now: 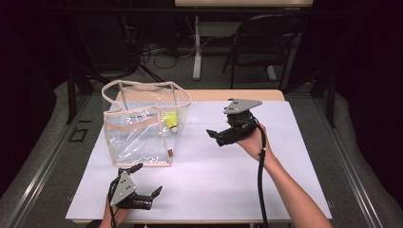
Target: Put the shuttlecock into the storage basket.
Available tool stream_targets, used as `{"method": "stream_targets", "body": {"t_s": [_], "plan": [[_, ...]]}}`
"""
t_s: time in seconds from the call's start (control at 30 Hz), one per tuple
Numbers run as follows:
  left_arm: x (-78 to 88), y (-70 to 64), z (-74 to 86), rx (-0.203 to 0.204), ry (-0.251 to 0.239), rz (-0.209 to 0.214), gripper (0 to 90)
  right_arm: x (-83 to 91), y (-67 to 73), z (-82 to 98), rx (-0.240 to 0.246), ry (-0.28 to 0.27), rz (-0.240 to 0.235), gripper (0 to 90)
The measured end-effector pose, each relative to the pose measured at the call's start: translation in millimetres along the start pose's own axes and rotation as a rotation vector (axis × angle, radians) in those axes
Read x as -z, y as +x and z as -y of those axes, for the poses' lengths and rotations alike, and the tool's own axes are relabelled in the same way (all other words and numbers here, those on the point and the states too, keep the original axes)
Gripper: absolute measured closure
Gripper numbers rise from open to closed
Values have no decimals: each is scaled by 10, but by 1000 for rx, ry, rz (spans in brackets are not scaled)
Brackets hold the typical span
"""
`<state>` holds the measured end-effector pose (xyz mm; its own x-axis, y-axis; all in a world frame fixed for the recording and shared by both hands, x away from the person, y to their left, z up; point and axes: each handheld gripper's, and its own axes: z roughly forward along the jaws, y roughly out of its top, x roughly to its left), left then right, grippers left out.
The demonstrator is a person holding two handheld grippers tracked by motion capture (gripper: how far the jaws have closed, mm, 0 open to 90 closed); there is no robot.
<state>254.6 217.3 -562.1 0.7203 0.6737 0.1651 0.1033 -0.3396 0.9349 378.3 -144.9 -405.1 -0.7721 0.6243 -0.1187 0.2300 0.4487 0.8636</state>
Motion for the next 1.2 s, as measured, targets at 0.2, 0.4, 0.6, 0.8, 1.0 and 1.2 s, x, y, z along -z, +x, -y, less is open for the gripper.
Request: {"method": "stream_targets", "body": {"t_s": [0.2, 0.4, 0.6, 0.8, 1.0, 1.2], "plan": [[-7, -1, 1, 3, 1, 0, 0, 83, -6, 167, -14, -12, 18, 27], [-7, -6, 1, 1, 1, -1, 0, 164, -9, 345, -21, -12, 38, 26], [-7, -6, 1, -2, 2, -1, 0, 232, 15, 520, -36, -18, 50, 26], [-11, -8, 1, -2, 3, 0, 0, 263, 53, 707, -51, -13, 59, 25], [-11, -9, 2, -3, 4, 0, 0, 303, 103, 853, -62, -19, 68, 25], [-11, -10, 3, -3, 4, 1, 0, 333, 149, 1008, -75, -22, 73, 23]]}}
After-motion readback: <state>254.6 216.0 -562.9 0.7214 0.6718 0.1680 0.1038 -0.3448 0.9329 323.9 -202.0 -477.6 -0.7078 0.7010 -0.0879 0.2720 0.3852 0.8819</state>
